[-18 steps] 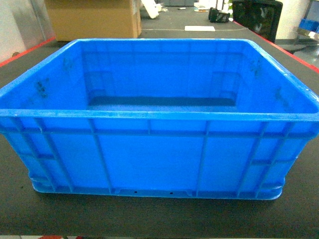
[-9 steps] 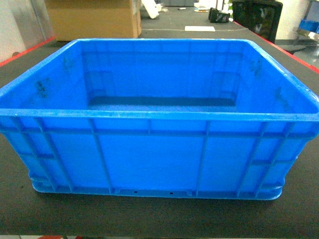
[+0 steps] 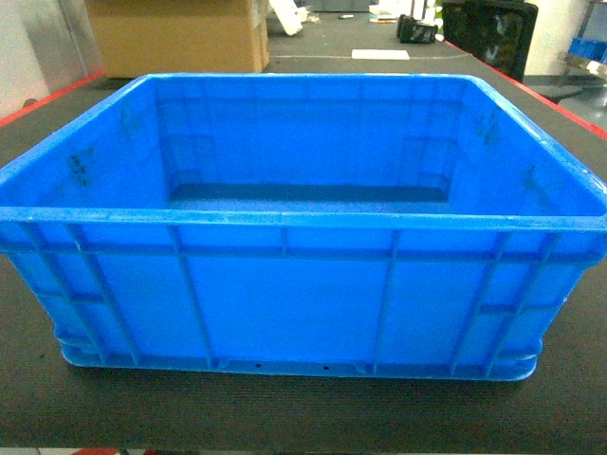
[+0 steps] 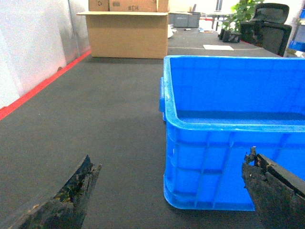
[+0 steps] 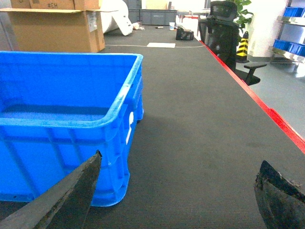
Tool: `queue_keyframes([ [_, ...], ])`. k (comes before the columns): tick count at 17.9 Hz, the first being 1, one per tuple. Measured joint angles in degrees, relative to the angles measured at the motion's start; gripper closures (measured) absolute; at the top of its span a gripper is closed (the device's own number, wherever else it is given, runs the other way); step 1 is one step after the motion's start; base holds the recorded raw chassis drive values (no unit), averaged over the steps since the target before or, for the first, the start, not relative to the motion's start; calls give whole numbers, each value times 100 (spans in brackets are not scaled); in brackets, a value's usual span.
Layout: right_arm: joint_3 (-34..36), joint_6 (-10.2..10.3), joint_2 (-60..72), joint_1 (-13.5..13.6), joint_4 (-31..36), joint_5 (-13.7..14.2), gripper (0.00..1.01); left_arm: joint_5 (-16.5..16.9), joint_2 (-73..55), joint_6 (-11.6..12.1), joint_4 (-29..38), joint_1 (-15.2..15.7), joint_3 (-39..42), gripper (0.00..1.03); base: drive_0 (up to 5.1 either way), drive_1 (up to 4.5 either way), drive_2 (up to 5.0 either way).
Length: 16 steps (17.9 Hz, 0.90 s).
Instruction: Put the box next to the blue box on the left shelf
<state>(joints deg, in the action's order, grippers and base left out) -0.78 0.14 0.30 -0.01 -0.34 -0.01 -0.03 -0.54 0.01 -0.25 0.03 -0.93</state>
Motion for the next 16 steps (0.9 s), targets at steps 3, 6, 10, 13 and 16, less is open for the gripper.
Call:
queue_keyframes([
  [3, 0, 0, 0, 0, 0, 0, 3, 0, 0, 2, 0, 0, 0, 5, 0, 0, 0],
  [6, 0, 0, 0, 0, 0, 0, 3, 0, 0, 2, 0, 0, 0, 5, 0, 0, 0],
  [10, 0, 0, 0, 0, 0, 0, 3, 0, 2, 0, 0, 0, 0, 5, 0, 0, 0],
  [13, 0, 0, 0, 0, 0, 0, 3, 0, 0, 2, 0, 0, 0, 5, 0, 0, 0],
  [16, -428, 205, 1108, 472, -382, 975, 3, 203, -826, -157, -179, 92, -212, 5, 0, 0, 0],
])
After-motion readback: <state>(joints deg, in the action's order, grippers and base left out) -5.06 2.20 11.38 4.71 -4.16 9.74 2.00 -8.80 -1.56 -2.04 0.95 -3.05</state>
